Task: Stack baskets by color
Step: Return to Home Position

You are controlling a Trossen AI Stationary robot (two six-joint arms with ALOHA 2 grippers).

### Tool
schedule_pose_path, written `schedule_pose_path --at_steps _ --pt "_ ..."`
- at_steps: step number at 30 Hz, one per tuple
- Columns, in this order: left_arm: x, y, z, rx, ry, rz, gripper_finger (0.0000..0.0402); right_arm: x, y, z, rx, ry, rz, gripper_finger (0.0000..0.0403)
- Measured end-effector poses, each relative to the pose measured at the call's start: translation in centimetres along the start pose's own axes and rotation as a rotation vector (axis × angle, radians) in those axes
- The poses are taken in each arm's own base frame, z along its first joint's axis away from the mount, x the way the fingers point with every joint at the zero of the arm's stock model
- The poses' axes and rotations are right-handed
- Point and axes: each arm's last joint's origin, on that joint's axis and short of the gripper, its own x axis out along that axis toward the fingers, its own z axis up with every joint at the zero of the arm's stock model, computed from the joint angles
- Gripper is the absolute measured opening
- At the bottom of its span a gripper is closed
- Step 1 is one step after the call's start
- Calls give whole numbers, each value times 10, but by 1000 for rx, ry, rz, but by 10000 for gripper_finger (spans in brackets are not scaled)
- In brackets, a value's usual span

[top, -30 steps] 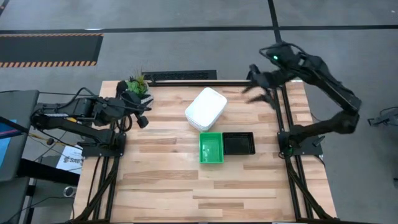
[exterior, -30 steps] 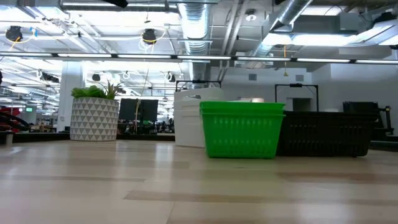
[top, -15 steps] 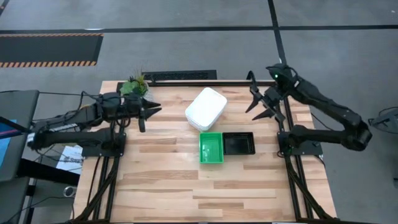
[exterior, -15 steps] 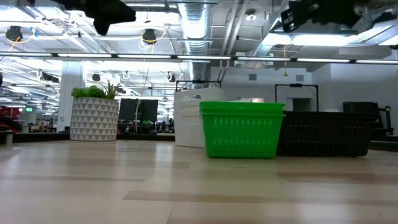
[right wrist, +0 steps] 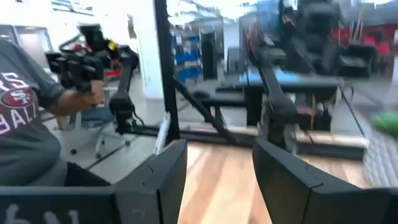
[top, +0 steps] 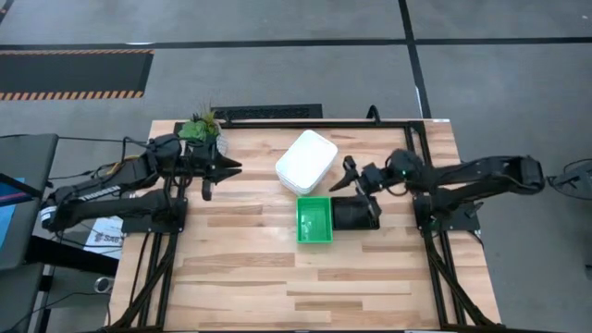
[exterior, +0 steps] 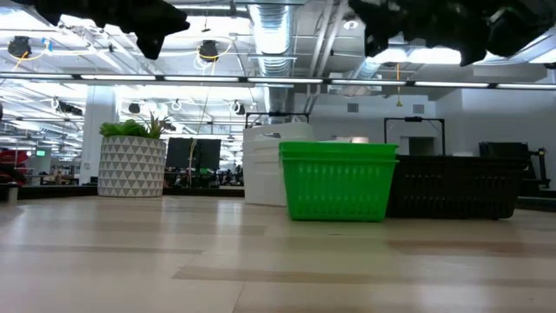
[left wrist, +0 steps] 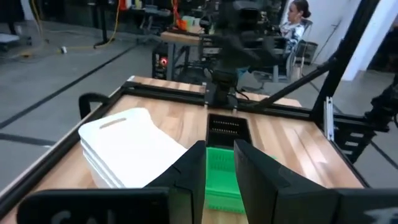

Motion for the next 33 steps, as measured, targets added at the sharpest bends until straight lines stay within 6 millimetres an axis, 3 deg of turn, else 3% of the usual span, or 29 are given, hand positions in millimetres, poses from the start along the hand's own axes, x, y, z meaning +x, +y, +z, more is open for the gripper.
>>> schedule_pose_path --at_steps 7,15,21,23,29,33 --pt "-5 16 1 -15 -1 -17 71 -13 1 2 4 -116 -110 205" --pt "-20 33 8 -28 -60 -121 71 -70 30 33 -22 -277 -164 203" --pt "-19 44 -1 -41 -5 -128 71 -93 51 19 -76 -317 -344 205" --pt "-17 47 -12 -36 -8 -129 71 -94 53 6 -81 -303 -395 203" --pt "-11 56 -74 -105 -108 -115 71 -100 53 -19 -80 -338 -455 202" --pt "-19 56 -96 -172 -172 -134 71 -113 50 -13 -111 -414 -538 205"
